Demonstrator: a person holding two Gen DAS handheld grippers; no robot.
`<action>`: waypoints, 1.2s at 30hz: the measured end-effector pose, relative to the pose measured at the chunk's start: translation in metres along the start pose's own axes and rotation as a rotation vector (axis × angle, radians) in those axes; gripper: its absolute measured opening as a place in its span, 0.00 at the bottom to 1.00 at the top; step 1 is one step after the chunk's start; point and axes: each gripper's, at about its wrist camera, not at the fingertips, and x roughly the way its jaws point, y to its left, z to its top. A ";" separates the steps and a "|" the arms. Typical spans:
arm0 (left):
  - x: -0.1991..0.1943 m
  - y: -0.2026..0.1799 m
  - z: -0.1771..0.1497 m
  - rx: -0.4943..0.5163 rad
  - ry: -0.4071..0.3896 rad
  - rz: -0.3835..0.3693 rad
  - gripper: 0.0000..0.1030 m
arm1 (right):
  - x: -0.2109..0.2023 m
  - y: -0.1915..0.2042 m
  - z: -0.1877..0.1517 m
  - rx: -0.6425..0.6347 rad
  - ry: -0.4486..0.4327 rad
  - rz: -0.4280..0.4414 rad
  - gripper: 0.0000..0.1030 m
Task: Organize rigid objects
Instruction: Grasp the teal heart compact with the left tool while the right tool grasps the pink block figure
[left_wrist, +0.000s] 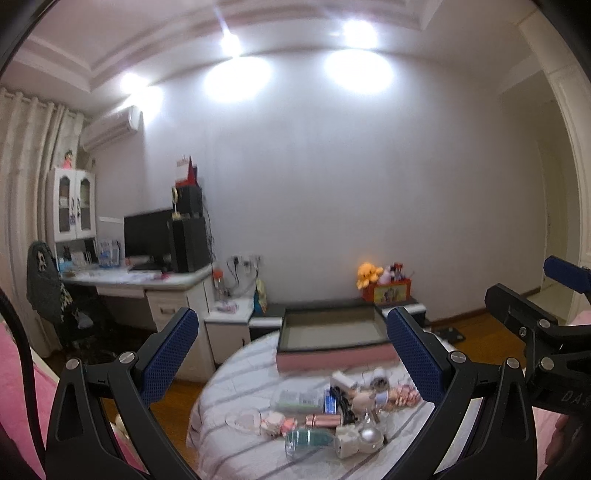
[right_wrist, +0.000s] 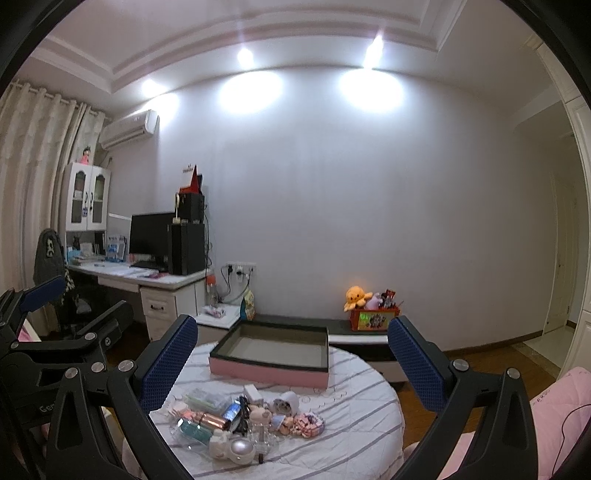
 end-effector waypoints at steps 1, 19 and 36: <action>0.008 0.000 -0.007 -0.004 0.020 -0.011 1.00 | 0.006 -0.001 -0.004 -0.005 0.016 0.002 1.00; 0.110 0.006 -0.159 -0.033 0.440 -0.094 1.00 | 0.107 -0.028 -0.126 0.023 0.372 0.027 1.00; 0.165 -0.003 -0.187 -0.040 0.563 -0.135 0.75 | 0.153 -0.045 -0.165 0.059 0.518 0.000 1.00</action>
